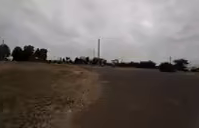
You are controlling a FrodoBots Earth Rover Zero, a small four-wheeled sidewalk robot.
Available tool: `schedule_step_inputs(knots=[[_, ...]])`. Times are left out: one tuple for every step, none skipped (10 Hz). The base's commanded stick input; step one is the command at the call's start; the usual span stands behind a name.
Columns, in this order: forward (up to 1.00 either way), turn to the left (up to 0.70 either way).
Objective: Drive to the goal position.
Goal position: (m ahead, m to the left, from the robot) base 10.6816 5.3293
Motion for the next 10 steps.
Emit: schedule_step_inputs(knots=[[0.85,0.00],[0.85,0.00],[0.85,0.00],[0.85,-0.02],[0.85,-0.05],[0.85,-0.18],[0.85,-0.23],[0.85,-0.09],[0.85,0.00],[0.85,0.00]])
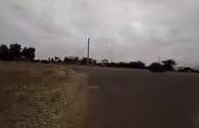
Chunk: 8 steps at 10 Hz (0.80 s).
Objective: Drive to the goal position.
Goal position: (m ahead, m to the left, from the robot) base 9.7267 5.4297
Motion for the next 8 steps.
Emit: schedule_step_inputs(knots=[[0.85,0.00],[0.85,0.00],[0.85,-0.07],[0.85,-0.20],[0.85,-0.18],[0.85,-0.03],[0.85,0.00],[0.85,0.00]])
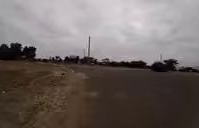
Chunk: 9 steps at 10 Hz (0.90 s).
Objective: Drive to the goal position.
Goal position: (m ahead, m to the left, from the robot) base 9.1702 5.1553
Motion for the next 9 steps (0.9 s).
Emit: schedule_step_inputs(knots=[[0.85,0.00],[0.85,0.00],[0.85,0.00],[0.85,0.00],[0.85,0.00],[0.85,0.00],[0.85,0.00],[0.85,0.00],[0.85,0.00]])
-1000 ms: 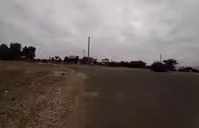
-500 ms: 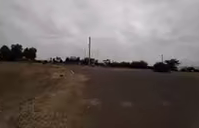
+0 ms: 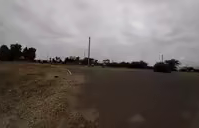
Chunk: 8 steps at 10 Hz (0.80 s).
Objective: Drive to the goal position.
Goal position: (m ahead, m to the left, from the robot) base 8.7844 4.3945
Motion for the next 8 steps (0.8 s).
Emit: schedule_step_inputs(knots=[[0.85,0.00],[0.85,0.00],[0.85,0.00],[0.85,0.00],[0.85,0.00],[0.85,0.00],[0.85,0.00],[0.85,0.00]])
